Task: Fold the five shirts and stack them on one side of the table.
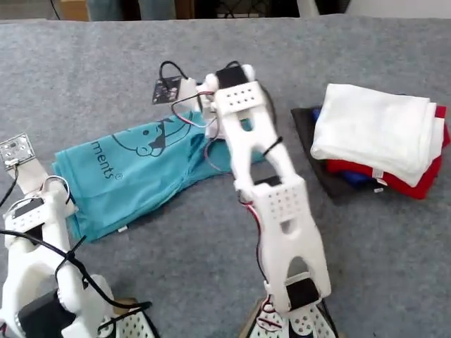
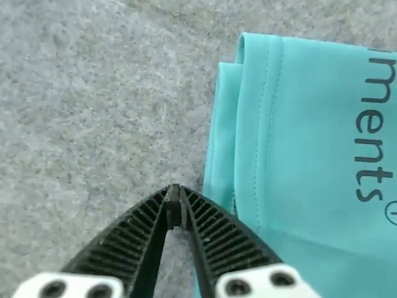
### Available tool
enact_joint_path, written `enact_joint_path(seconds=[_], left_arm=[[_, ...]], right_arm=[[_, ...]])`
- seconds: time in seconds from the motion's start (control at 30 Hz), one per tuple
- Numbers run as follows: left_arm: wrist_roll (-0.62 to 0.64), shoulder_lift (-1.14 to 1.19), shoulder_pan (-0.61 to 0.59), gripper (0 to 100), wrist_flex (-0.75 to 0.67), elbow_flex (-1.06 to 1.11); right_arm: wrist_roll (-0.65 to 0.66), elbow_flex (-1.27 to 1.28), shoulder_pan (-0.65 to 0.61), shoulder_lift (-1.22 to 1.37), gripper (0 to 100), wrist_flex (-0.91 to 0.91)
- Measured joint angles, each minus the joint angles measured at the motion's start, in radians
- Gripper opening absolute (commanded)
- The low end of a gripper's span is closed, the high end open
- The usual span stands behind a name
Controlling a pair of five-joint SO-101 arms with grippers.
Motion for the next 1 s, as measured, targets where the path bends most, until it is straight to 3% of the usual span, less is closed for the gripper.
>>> enact_joint_path(seconds=[0.13, 0.23, 0.37, 0.53, 0.6, 0.67, 0.87, 1.0], left_arm=[[0.000, 0.000, 0.000, 3, 0.000, 0.000], [0.000, 0.000, 0.000, 3, 0.000, 0.000], [0.000, 0.000, 0.000, 3, 0.000, 0.000], [0.000, 0.000, 0.000, 3, 0.000, 0.000], [0.000, 0.000, 0.000, 6, 0.018, -0.006], [0.000, 0.000, 0.000, 9, 0.095, -0.057], [0.038, 0.023, -0.035, 11, 0.571, -0.474], [0.054, 0.115, -0.041, 29, 0.743, -0.667]], right_arm=[[0.003, -0.233, -0.012, 0.147, 26.6, 0.028], [-0.020, -0.414, -0.012, 0.206, 31.8, 0.089], [-0.034, -0.552, -0.009, 0.224, 25.3, 0.157], [-0.101, -0.566, 0.031, 0.189, 0.6, 0.166], [-0.172, -0.566, 0.063, 0.137, 4.5, 0.167], [-0.241, -0.568, 0.100, 0.086, 3.7, 0.167], [-0.319, -0.496, 0.213, -0.040, 1.5, 0.169], [-0.325, -0.330, 0.229, -0.124, 1.5, 0.169]])
